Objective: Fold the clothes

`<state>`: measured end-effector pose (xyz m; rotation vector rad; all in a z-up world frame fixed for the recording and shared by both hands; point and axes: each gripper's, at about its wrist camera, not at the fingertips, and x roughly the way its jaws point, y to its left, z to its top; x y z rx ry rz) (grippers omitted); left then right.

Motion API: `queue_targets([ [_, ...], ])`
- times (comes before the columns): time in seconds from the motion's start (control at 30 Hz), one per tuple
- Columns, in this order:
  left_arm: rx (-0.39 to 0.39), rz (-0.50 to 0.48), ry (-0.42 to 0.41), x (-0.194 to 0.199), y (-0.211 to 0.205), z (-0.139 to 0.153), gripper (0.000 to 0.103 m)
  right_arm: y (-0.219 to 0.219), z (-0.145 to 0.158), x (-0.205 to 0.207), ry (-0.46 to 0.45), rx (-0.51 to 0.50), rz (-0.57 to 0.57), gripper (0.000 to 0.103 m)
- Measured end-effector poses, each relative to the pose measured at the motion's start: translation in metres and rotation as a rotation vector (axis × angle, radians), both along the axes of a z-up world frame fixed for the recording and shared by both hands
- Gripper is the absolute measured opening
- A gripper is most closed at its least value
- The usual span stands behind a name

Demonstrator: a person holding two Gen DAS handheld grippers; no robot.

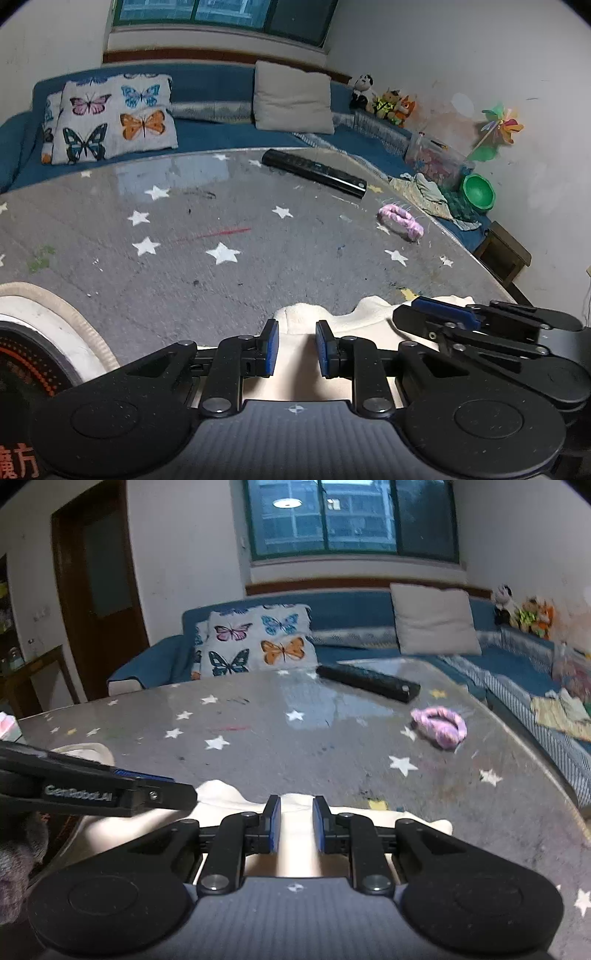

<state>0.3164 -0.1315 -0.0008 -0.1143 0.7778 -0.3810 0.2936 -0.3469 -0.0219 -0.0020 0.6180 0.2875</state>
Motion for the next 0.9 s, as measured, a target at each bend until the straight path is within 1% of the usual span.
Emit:
queue_targets([
  [0.1, 0.009, 0.003, -0.006, -0.004, 0.001, 0.001, 0.024, 0.009, -0.004, -0.004, 0.014, -0.05, 0.037, 0.021],
  [0.2, 0.022, -0.001, -0.02, -0.014, 0.002, 0.006, 0.024, 0.015, -0.003, -0.011, -0.004, -0.099, 0.044, 0.023],
  [0.3, 0.045, -0.015, -0.046, -0.027, 0.002, 0.011, 0.024, 0.017, 0.005, -0.021, -0.006, -0.082, 0.067, 0.027],
  [0.37, 0.047, -0.033, -0.051, -0.037, 0.002, 0.014, 0.024, 0.023, 0.004, -0.026, -0.001, -0.105, 0.089, 0.027],
  [0.43, 0.061, -0.05, -0.058, -0.048, 0.002, 0.014, 0.024, 0.028, -0.001, -0.03, 0.025, -0.122, 0.116, 0.027],
  [0.53, 0.073, -0.065, -0.055, -0.062, 0.005, 0.012, 0.024, 0.032, -0.001, -0.039, 0.035, -0.135, 0.13, 0.028],
  [0.6, 0.078, -0.066, -0.052, -0.072, 0.009, 0.008, 0.024, 0.033, -0.001, -0.051, 0.039, -0.133, 0.139, 0.03],
  [0.63, 0.078, -0.067, -0.052, -0.077, 0.011, 0.007, 0.024, 0.033, 0.0, -0.057, 0.041, -0.131, 0.144, 0.035],
  [0.67, 0.078, -0.068, -0.051, -0.082, 0.013, 0.006, 0.024, 0.033, 0.0, -0.063, 0.043, -0.13, 0.149, 0.037],
  [0.8, 0.086, -0.079, -0.06, -0.1, 0.018, 0.002, 0.024, 0.034, 0.0, -0.088, 0.051, -0.124, 0.167, 0.038],
  [0.9, 0.082, -0.07, -0.05, -0.111, 0.023, -0.003, 0.024, 0.035, 0.0, -0.106, 0.057, -0.12, 0.181, 0.039],
])
